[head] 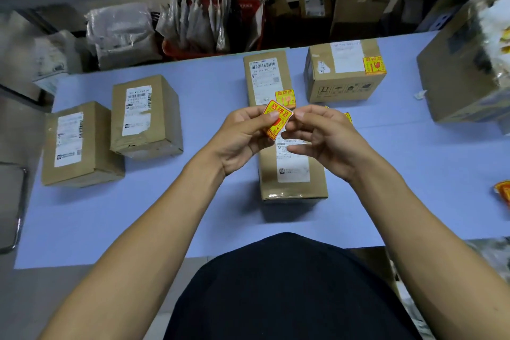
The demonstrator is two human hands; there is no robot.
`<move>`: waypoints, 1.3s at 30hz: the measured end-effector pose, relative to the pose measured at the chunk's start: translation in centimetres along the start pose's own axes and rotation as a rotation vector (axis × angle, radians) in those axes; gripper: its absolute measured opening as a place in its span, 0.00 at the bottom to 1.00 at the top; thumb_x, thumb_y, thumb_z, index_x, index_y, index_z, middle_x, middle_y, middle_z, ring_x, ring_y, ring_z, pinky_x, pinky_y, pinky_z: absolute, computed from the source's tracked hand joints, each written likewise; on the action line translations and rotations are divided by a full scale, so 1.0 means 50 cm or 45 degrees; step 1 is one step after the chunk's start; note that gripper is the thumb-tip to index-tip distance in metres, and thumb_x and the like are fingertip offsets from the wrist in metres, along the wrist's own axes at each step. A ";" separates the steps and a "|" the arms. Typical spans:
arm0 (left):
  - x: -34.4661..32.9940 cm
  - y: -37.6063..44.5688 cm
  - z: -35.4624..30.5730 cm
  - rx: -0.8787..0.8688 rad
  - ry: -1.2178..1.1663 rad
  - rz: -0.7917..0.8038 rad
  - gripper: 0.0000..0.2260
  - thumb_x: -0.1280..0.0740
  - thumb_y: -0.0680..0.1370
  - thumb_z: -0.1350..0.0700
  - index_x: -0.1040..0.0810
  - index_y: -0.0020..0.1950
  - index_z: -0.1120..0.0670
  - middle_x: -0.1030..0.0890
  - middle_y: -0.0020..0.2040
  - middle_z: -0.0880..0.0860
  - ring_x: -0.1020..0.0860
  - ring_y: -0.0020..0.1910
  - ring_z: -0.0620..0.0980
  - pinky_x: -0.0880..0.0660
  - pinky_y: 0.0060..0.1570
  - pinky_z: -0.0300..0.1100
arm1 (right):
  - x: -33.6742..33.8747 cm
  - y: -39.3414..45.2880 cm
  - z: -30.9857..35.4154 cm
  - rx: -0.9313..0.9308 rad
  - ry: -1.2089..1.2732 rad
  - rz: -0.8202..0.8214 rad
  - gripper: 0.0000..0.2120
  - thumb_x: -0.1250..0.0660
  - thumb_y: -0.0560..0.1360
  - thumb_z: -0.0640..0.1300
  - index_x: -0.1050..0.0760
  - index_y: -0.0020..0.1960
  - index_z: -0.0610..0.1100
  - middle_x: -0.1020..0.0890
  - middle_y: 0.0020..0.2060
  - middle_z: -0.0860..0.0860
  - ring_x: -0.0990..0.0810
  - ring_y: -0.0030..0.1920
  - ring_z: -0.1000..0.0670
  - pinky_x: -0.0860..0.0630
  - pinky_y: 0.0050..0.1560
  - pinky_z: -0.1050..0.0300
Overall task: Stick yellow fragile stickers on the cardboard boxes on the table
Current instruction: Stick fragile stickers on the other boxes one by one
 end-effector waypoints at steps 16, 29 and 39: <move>-0.007 -0.012 0.004 -0.058 0.095 -0.043 0.10 0.33 0.80 0.61 0.14 0.43 0.53 0.16 0.38 0.50 0.20 0.35 0.45 0.24 0.43 0.39 | -0.003 -0.008 -0.002 0.067 -0.146 -0.040 0.08 0.35 0.80 0.39 0.22 0.43 0.44 0.19 0.32 0.50 0.17 0.37 0.53 0.19 0.33 0.60; -0.051 -0.006 0.036 -0.110 0.065 -0.369 0.10 0.26 0.75 0.62 0.22 0.53 0.54 0.16 0.43 0.49 0.18 0.43 0.47 0.20 0.52 0.47 | -0.004 -0.011 -0.019 0.198 -0.277 -0.154 0.13 0.41 0.80 0.36 0.25 0.39 0.46 0.23 0.28 0.54 0.22 0.32 0.55 0.24 0.32 0.65; -0.084 -0.012 0.050 -0.187 0.300 -0.245 0.03 0.27 0.73 0.53 0.15 0.44 0.50 0.15 0.45 0.52 0.17 0.48 0.51 0.22 0.59 0.55 | 0.029 -0.014 -0.030 0.392 -0.566 -0.319 0.12 0.39 0.78 0.35 0.27 0.38 0.46 0.23 0.28 0.56 0.25 0.32 0.56 0.26 0.33 0.65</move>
Point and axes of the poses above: each hand's wrist, its own y-axis towards the middle knuckle, its own x-axis out of the back of the hand, z = x × y, the point moved 2 cm from there along y, towards the middle knuckle
